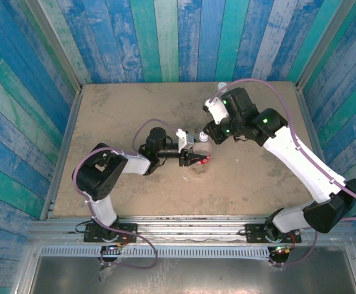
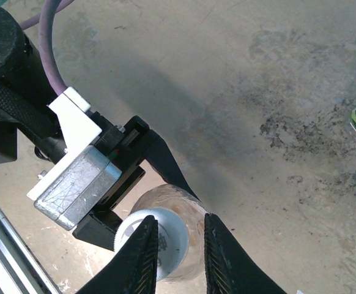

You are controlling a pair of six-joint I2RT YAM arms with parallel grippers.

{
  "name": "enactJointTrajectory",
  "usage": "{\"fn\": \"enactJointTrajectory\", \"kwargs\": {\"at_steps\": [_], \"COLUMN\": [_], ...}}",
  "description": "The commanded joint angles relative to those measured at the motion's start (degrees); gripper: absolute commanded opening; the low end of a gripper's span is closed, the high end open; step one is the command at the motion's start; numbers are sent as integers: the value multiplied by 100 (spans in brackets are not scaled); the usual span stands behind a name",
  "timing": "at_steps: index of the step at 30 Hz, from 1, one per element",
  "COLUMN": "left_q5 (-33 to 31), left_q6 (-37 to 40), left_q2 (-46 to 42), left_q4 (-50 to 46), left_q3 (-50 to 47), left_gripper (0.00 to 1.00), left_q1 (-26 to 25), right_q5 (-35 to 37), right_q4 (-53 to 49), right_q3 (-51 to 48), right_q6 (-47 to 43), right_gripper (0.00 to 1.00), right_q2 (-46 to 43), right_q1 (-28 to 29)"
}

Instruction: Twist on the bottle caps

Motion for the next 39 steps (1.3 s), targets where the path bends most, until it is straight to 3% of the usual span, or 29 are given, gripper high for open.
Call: {"fn": "enactJointTrajectory", "kwargs": {"at_steps": [1, 7, 19, 26, 30, 34, 39], "left_q5": [-24, -24, -33, -7, -7, -7, 19], "left_q6": [-82, -88, -75, -102, -102, -103, -129], "left_q2": [326, 323, 302, 329, 323, 317, 335], "left_q4": [-1014, -1012, -1030, -995, -993, -1003, -973], "left_q3": [-160, -158, -174, -154, -153, -151, -133], "left_gripper": [57, 57, 57, 57, 57, 57, 57], "left_q1": [-45, -46, -46, -46, -44, -46, -45], "right_q5": [-187, -88, -115, -49, 531, 1429, 1730], "right_q4": [-580, -573, -552, -466, -491, -573, -835], "right_q3": [-215, -306, -381, 19, 204, 321, 596], "right_q6": [-17, -17, -6, 182, 287, 417, 492], "right_gripper": [23, 20, 18, 43, 59, 61, 57], "right_q2": [108, -116, 250, -31, -42, -59, 114], "right_q1": [-19, -16, -12, 33, 327, 689, 951]}}
